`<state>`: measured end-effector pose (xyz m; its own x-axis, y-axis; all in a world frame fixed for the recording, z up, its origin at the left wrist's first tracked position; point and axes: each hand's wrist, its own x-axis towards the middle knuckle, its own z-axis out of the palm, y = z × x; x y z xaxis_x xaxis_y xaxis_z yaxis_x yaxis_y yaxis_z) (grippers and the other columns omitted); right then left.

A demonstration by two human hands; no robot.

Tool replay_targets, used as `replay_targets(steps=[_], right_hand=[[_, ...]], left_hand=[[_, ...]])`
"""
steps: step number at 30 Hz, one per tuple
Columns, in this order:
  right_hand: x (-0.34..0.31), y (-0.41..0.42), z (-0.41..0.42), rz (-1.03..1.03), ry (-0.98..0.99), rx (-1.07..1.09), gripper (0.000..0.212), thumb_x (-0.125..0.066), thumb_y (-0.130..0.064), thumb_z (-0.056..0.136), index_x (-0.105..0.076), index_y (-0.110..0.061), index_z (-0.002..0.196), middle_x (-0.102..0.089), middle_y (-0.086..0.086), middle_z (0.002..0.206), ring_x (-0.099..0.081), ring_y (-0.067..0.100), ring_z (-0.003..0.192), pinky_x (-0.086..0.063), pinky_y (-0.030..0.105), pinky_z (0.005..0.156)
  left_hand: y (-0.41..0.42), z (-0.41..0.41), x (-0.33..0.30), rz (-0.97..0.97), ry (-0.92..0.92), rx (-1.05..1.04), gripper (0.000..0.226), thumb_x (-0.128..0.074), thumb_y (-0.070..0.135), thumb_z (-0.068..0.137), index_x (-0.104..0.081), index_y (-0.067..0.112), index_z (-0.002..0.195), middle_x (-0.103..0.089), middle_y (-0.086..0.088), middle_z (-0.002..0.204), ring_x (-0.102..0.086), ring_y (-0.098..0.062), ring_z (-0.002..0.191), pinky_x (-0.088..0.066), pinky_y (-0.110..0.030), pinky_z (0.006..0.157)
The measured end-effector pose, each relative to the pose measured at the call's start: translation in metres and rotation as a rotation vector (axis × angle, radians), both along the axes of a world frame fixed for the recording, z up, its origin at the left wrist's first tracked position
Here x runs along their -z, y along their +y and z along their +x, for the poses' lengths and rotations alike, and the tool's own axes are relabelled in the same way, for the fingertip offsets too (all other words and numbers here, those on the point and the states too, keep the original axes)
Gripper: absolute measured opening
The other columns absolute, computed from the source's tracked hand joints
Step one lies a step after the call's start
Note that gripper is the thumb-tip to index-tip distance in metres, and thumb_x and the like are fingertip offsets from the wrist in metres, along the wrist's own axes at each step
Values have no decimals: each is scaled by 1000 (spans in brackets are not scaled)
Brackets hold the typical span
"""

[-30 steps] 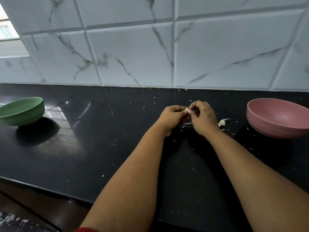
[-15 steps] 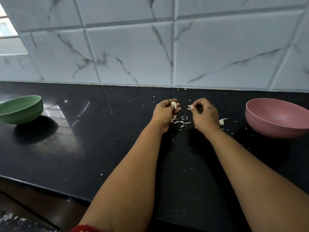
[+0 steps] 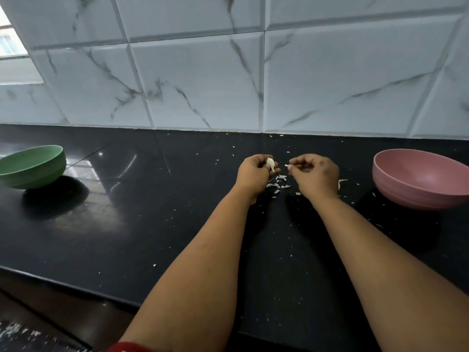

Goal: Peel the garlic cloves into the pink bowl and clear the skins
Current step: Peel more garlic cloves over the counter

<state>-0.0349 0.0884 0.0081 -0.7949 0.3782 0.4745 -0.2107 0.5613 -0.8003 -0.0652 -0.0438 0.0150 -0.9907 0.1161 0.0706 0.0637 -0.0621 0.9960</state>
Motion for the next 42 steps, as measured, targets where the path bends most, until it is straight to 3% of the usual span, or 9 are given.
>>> replay_targets(steps=[3,7,13,19,23,29,35,38,42], right_hand=[[-1,0,-1,52,39,21,7,-76,-17,78,-74,-18,85,-65,1,86,-57,6,67,-48,18,71],[3,-5,-1,104,-7,-103,24,-67,-14,88,-71,-18,111,-59,0,109,-57,9,85,-44,11,79],[5,-4,-2,17,-36,-168,22,-68,-9,86,-73,-16,107,-72,1,99,-63,8,80,-45,2,68],[4,-4,-3,-65,-28,-130,13,-66,-10,88,-69,-18,96,-70,2,94,-68,14,79,-53,17,72],[7,-3,-4,-205,-40,-189,12,-69,-12,85,-71,-22,91,-72,1,89,-71,19,78,-59,37,79],[4,-6,-1,-336,-27,-258,12,-71,-10,85,-72,-22,90,-73,5,91,-72,22,84,-59,35,81],[2,-7,2,-376,-40,-296,17,-73,-5,82,-70,-22,87,-71,6,87,-70,22,84,-59,35,82],[1,-7,5,-391,-39,-310,17,-72,-2,82,-70,-18,88,-70,3,83,-67,18,80,-58,37,82],[-4,-2,10,-372,-33,-299,22,-72,-3,81,-70,-24,84,-71,8,85,-70,27,83,-59,41,82]], left_hand=[[1,1,3,-181,71,-25,28,-40,-5,98,-59,-1,117,-67,-12,102,-70,-16,86,-56,-26,86],[4,4,3,-363,171,-44,29,-50,-1,93,-65,4,118,-71,-10,105,-69,-20,97,-55,-37,93],[6,6,4,-432,213,-50,25,-54,1,92,-68,5,113,-72,-11,98,-71,-19,88,-57,-38,87],[6,9,1,-394,212,-93,14,-67,9,88,-70,8,102,-74,-3,86,-72,-13,81,-59,-33,82],[4,9,1,-378,212,-124,1,-72,16,85,-71,15,85,-74,0,78,-72,-11,75,-60,-32,77],[3,11,0,-278,135,-116,10,-69,13,87,-69,15,78,-74,-5,79,-73,-17,78,-60,-37,81],[7,17,-3,-394,175,-153,8,-63,14,90,-70,12,87,-71,2,77,-70,-11,77,-56,-26,70],[6,19,-3,-441,209,-168,8,-62,15,90,-69,14,88,-72,3,79,-70,-14,80,-55,-29,73],[11,25,-4,-482,250,-203,8,-61,17,90,-69,15,88,-71,3,80,-68,-14,79,-53,-26,69]])
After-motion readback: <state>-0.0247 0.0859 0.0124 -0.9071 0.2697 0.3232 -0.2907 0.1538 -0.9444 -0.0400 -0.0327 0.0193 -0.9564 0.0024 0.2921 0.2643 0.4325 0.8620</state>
